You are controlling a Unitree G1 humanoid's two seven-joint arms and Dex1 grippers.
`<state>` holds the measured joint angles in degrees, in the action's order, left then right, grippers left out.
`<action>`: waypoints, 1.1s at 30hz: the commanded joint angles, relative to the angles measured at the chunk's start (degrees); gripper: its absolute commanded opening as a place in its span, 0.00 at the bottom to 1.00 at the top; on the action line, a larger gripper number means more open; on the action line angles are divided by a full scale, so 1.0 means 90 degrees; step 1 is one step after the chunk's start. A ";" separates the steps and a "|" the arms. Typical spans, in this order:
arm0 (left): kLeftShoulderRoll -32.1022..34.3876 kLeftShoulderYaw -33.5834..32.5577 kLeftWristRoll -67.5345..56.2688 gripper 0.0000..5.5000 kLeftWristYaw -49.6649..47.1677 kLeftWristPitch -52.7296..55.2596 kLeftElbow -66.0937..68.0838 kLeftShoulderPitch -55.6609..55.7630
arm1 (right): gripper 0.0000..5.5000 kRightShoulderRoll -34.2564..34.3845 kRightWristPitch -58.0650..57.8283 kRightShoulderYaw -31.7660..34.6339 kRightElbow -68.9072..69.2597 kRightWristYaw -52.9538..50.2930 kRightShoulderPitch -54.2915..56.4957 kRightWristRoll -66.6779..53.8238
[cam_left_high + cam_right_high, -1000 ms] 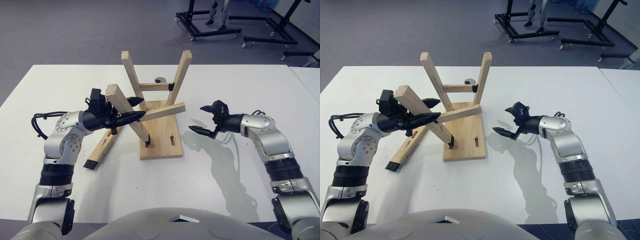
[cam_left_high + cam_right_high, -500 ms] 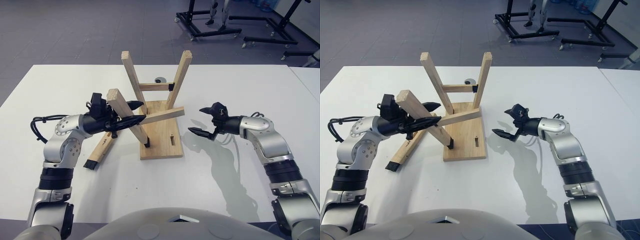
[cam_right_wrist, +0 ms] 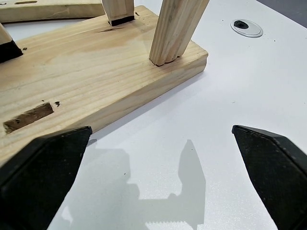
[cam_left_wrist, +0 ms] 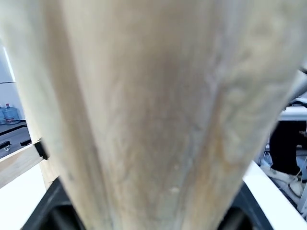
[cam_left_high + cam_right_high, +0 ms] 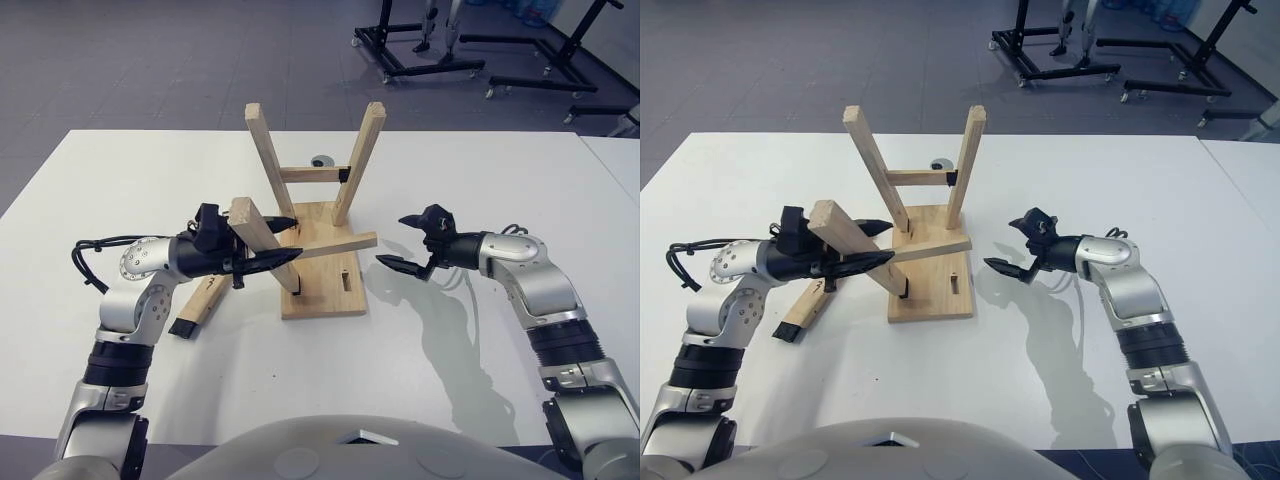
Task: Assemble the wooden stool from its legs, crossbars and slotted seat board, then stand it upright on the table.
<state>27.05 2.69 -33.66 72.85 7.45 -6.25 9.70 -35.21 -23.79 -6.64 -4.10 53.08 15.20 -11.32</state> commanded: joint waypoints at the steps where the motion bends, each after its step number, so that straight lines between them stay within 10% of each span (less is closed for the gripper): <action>1: 0.0331 0.0428 0.0843 0.38 -0.0139 -0.0073 0.0240 -0.0141 | 0.98 0.0043 -0.0096 0.0029 0.0139 -0.0096 -0.0110 -0.0031; 33: 0.1288 0.1462 0.1293 0.38 -0.0257 -0.0483 0.0850 -0.0163 | 0.98 0.0386 -0.0224 0.0101 0.0525 -0.0642 -0.0563 -0.0163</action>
<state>36.64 12.15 -30.68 69.84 2.94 -3.89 13.68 -31.70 -25.00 -6.21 0.21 47.73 10.41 -12.50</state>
